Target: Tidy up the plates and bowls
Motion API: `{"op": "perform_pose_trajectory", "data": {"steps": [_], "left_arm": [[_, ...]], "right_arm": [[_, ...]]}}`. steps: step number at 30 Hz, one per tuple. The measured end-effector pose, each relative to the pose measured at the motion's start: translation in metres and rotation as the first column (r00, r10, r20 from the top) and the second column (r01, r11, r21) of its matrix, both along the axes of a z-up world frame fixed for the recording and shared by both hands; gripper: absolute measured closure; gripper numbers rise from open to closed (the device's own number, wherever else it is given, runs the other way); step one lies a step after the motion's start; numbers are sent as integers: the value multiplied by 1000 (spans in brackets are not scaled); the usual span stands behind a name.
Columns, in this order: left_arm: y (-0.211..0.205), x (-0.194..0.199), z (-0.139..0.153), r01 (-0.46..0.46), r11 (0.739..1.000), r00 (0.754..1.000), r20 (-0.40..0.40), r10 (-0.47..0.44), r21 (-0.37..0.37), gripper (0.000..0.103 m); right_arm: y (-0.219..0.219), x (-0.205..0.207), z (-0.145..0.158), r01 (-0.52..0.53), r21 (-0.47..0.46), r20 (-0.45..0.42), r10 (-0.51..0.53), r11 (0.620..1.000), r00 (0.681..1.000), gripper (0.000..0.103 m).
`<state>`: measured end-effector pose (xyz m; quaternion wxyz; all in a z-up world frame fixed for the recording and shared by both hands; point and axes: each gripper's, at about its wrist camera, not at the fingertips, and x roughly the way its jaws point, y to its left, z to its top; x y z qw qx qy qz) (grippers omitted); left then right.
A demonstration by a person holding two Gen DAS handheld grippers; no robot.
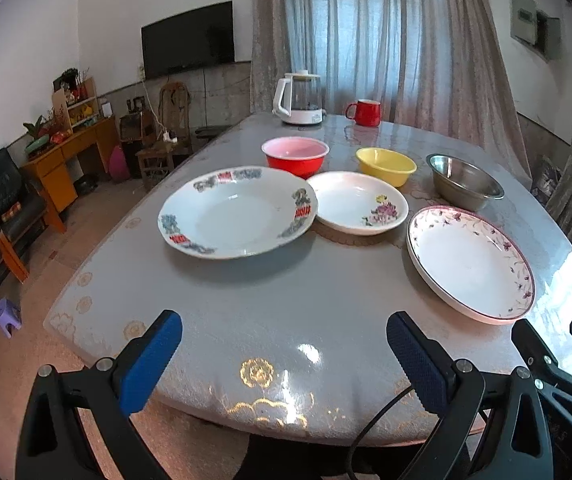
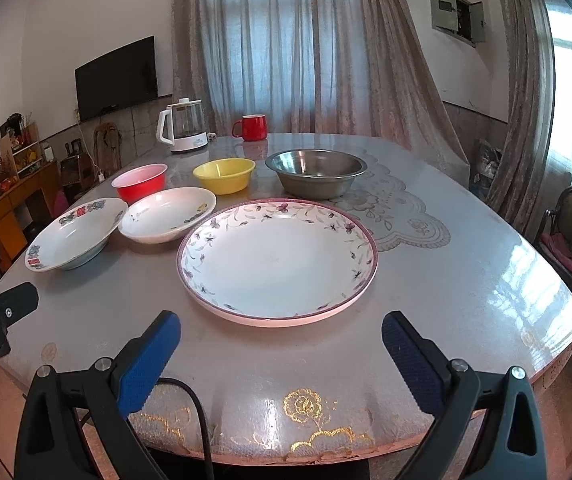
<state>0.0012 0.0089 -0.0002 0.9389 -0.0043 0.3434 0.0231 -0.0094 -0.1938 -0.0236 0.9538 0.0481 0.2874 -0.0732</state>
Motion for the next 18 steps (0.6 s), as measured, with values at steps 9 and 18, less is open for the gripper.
{"op": "perform_pose_trajectory", "data": {"steps": [9, 18], "left_arm": [[-8, 1, 1, 31, 999, 1000, 4, -31, 8, 0], [-6, -3, 2, 45, 999, 999, 25, -45, -25, 0]], "right_arm": [[-9, 2, 0, 19, 20, 8, -19, 1000, 1000, 0], [-8, 1, -2, 20, 22, -2, -20, 1000, 1000, 0]]}}
